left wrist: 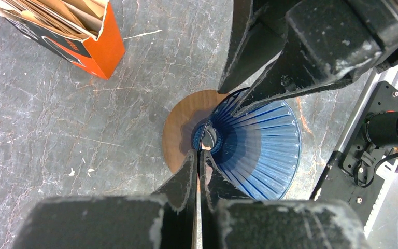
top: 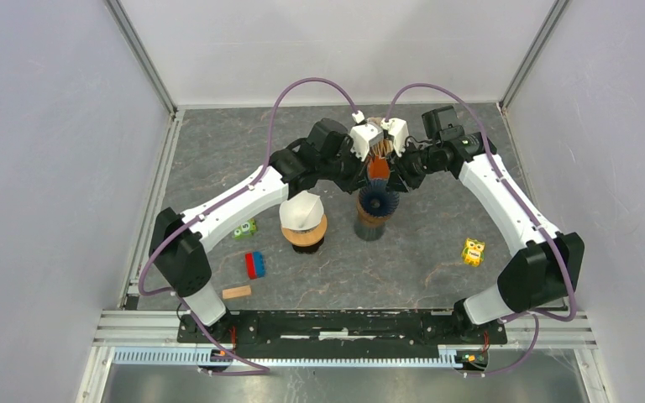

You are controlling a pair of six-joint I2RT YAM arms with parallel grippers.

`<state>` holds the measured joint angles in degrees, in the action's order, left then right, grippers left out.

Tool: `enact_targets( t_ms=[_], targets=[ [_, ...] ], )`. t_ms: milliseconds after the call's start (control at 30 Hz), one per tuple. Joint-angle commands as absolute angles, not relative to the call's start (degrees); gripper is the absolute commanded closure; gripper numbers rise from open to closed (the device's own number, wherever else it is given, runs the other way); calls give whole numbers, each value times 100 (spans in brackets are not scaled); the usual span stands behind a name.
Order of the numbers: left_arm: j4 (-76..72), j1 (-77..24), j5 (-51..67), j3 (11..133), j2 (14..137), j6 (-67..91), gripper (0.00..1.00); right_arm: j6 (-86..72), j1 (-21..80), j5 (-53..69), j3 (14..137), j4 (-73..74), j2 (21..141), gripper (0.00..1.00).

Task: Place the coffee filter in the dripper
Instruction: Place the coffee dripper in the dripper holder.

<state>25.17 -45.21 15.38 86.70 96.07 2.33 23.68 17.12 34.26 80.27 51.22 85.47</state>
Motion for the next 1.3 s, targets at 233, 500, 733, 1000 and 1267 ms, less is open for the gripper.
enact_targets(
  t_ms=[233, 500, 733, 1000, 1267],
  targets=[
    [2919, -4519, 1100, 8742, 9827, 414, 93, 2375, 1699, 3756, 8302, 4698, 8695, 76],
    [2883, -4518, 1118, 8600, 9726, 387, 75, 2399, 1696, 3782, 8381, 4720, 8860, 80],
    [2887, -4518, 1227, 8558, 9746, 414, 66, 2399, 1696, 3745, 8448, 4734, 8887, 80],
    [2850, -4518, 1390, 8516, 9769, 496, 62, 2408, 1696, 3736, 8591, 4789, 8930, 81],
    [2795, -4518, 1512, 8456, 9830, 614, 82, 2384, 1696, 3745, 8673, 4799, 8927, 80]
  ],
)
